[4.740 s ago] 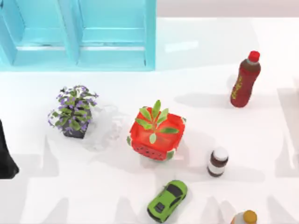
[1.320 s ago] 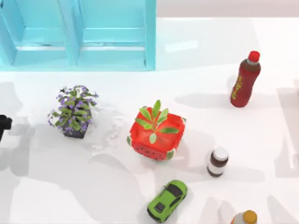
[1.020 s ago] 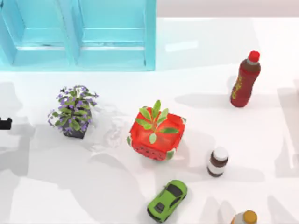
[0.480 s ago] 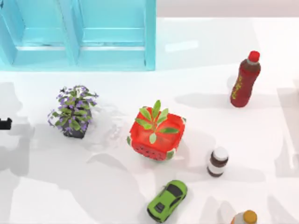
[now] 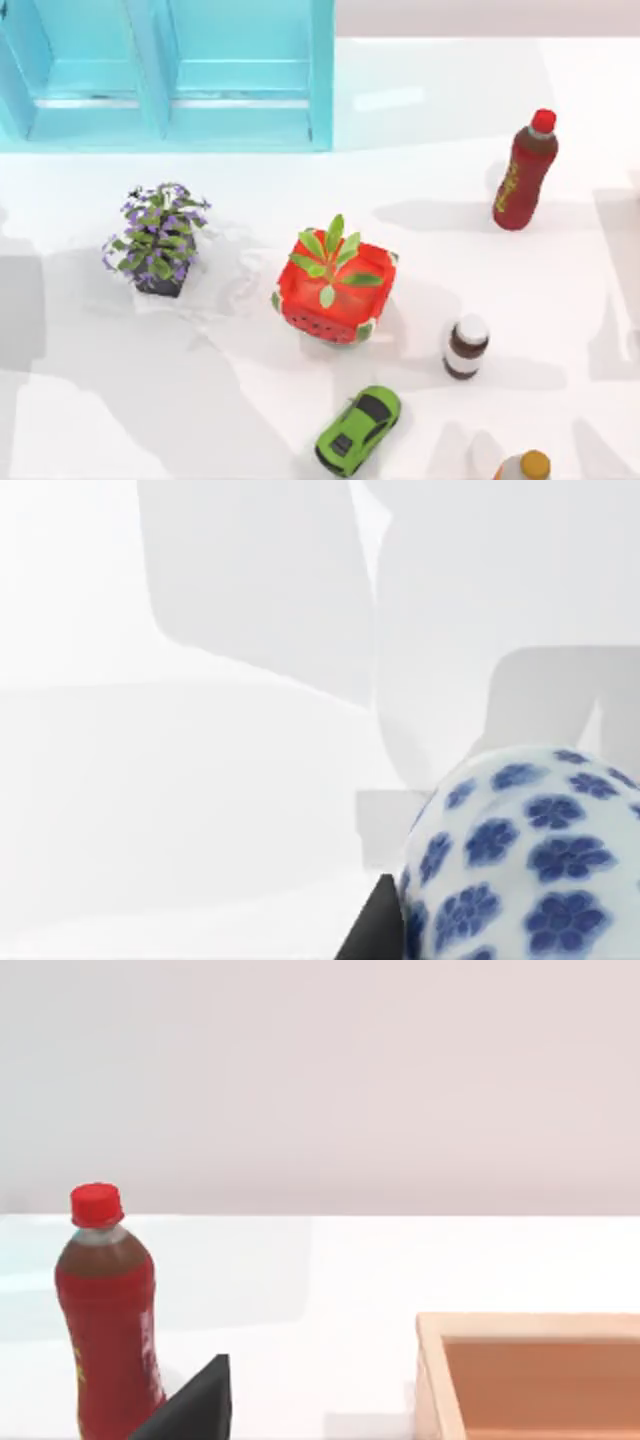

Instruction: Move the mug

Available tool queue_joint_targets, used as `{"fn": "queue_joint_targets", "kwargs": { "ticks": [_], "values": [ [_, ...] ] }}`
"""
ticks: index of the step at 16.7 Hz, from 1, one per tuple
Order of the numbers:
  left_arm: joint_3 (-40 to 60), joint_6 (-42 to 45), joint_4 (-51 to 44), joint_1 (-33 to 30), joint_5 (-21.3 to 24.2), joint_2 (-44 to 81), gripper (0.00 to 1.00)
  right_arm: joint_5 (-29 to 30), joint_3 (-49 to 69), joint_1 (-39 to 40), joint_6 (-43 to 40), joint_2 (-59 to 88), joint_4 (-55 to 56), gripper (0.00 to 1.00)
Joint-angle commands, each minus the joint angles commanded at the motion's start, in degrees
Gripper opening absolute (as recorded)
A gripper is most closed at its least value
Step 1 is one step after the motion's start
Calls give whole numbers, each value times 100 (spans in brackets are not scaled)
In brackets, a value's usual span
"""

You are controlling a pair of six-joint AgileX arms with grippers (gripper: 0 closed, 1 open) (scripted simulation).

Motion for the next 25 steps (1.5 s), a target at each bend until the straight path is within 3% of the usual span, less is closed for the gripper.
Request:
{"fn": "queue_joint_targets", "kwargs": {
  "ticks": [4, 8, 14, 21, 25],
  "values": [
    [1562, 990, -847, 1002, 11, 506, 0, 0, 0, 0, 0, 0, 0, 100],
    [2395, 1683, -1425, 1723, 19, 796, 0, 0, 0, 0, 0, 0, 0, 100],
    [2426, 1745, -1438, 1762, 8, 797, 0, 0, 0, 0, 0, 0, 0, 100],
    [1534, 1762, -238, 1790, 20, 1099, 0, 0, 0, 0, 0, 0, 0, 100],
    [1441, 1763, -138, 1799, 22, 1139, 0, 0, 0, 0, 0, 0, 0, 100]
  ]
}}
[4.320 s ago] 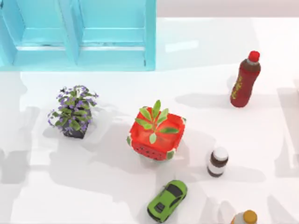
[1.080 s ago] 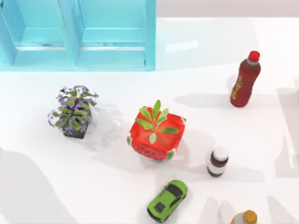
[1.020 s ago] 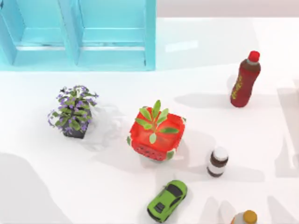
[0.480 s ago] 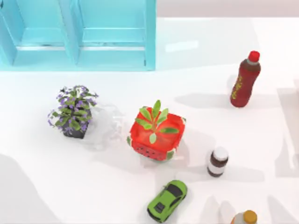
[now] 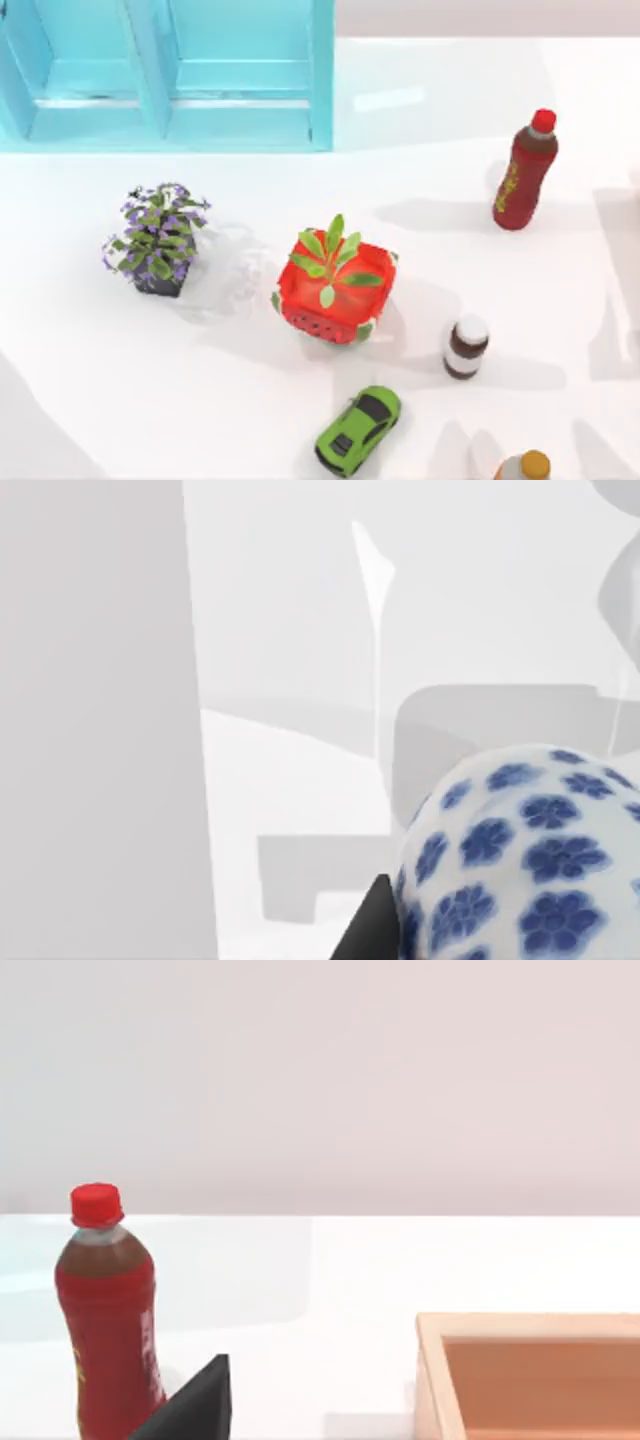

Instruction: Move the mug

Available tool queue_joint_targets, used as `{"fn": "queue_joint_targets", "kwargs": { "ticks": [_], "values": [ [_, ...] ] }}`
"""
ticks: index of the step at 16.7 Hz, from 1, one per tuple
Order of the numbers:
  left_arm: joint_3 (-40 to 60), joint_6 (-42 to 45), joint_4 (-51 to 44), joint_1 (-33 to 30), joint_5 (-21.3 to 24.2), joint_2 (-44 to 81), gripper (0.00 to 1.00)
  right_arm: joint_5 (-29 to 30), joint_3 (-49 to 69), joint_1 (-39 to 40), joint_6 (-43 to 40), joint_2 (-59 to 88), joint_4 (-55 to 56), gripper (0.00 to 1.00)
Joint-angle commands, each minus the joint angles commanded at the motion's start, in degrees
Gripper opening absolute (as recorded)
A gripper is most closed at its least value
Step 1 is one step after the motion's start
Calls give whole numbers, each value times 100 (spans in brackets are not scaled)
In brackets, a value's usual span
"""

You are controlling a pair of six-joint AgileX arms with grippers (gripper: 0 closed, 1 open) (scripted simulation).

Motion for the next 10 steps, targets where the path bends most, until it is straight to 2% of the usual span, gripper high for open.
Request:
{"fn": "queue_joint_targets", "kwargs": {
  "ticks": [1, 10],
  "values": [
    [0, 0, 0, 0, 0, 0, 0, 0, 0, 0, 0, 0, 0, 100],
    [0, 0, 0, 0, 0, 0, 68, 0, 0, 0, 0, 0, 0, 100]
  ]
}}
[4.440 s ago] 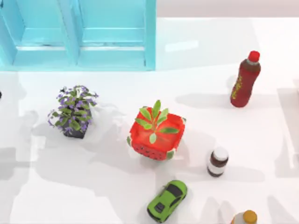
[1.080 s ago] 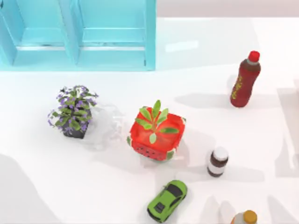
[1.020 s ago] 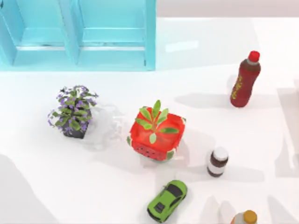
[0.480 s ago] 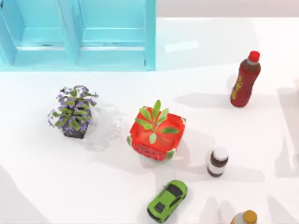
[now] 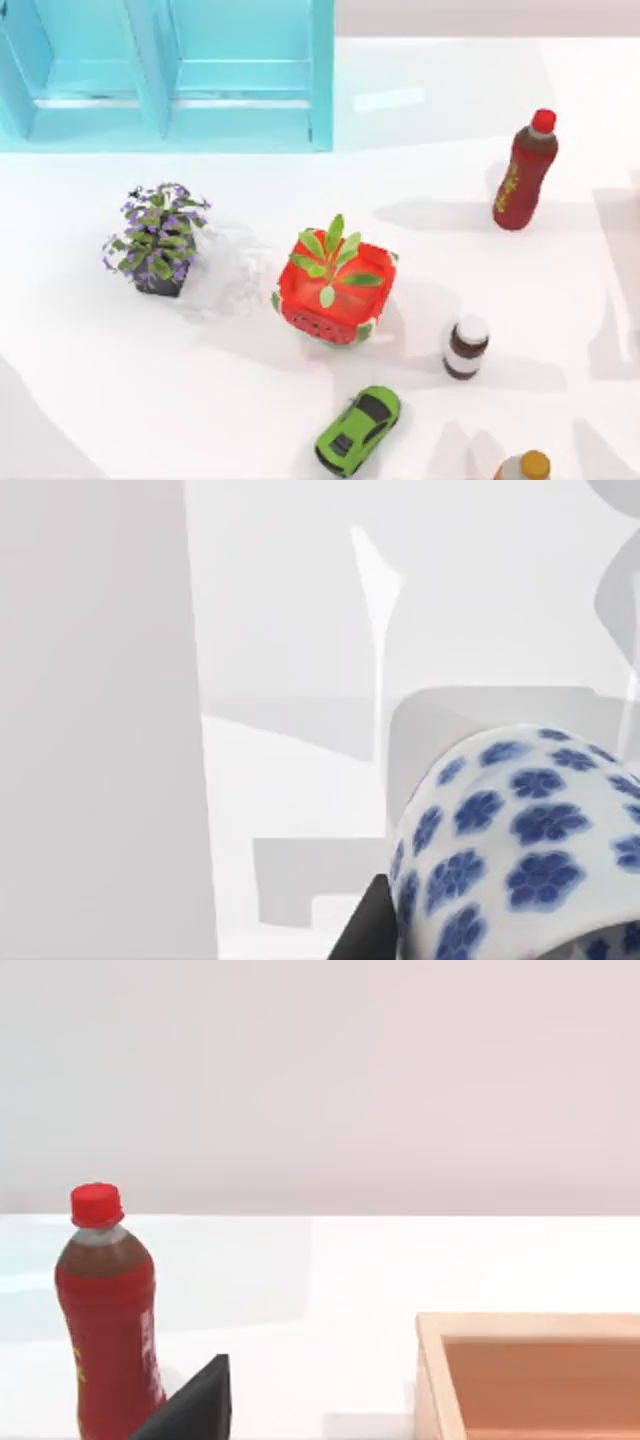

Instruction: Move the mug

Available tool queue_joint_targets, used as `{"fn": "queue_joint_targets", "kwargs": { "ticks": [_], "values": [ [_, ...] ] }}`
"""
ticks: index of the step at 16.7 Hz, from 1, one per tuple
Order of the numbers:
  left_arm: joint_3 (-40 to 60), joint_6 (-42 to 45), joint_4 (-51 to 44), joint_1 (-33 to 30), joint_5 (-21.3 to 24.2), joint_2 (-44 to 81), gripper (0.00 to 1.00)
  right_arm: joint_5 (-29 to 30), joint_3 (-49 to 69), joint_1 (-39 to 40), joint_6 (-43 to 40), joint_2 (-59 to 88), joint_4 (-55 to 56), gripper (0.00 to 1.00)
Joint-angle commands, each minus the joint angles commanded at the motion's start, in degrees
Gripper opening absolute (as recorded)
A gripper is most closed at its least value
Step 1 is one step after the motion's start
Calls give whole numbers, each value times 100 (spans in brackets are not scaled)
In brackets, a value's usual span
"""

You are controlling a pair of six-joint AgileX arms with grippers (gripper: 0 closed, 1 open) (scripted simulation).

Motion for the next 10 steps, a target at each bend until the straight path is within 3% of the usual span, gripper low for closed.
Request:
{"fn": "queue_joint_targets", "kwargs": {
  "ticks": [4, 10],
  "values": [
    [0, 0, 0, 0, 0, 0, 98, 0, 0, 0, 0, 0, 0, 100],
    [0, 0, 0, 0, 0, 0, 100, 0, 0, 0, 0, 0, 0, 100]
  ]
}}
